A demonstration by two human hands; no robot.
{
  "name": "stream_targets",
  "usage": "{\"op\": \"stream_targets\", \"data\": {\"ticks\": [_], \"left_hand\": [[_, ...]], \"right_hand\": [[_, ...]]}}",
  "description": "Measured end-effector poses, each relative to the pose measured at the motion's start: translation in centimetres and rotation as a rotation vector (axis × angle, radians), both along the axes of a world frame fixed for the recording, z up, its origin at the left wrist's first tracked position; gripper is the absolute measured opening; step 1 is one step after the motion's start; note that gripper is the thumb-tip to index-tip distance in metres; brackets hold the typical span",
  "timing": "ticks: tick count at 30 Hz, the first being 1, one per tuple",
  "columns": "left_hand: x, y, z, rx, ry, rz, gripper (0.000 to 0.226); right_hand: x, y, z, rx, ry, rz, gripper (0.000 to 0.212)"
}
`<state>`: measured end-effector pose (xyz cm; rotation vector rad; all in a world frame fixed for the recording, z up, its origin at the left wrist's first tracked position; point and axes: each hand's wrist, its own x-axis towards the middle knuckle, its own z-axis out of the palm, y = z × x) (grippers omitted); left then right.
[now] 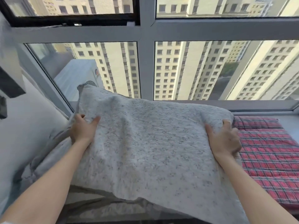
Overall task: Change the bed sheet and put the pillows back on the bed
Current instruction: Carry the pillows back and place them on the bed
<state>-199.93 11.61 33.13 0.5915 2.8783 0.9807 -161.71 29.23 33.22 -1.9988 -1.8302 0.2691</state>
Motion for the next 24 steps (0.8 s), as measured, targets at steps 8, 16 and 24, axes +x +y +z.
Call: {"op": "stream_targets", "data": {"ticks": [8, 16, 24], "left_hand": [[9.6, 4.1, 10.8, 0.213, 0.235, -0.205, 0.063], [27.4, 6.7, 15.4, 0.378, 0.281, -0.525, 0.058], [54.1, 7.6, 13.8, 0.389, 0.095, -0.957, 0.048]], "right_hand": [[1.0, -4.2, 5.6, 0.333, 0.180, 0.032, 0.054], [17.4, -9.9, 8.3, 0.565, 0.276, -0.192, 0.048], [41.7, -19.7, 8.6, 0.615, 0.088, -0.594, 0.043]]}}
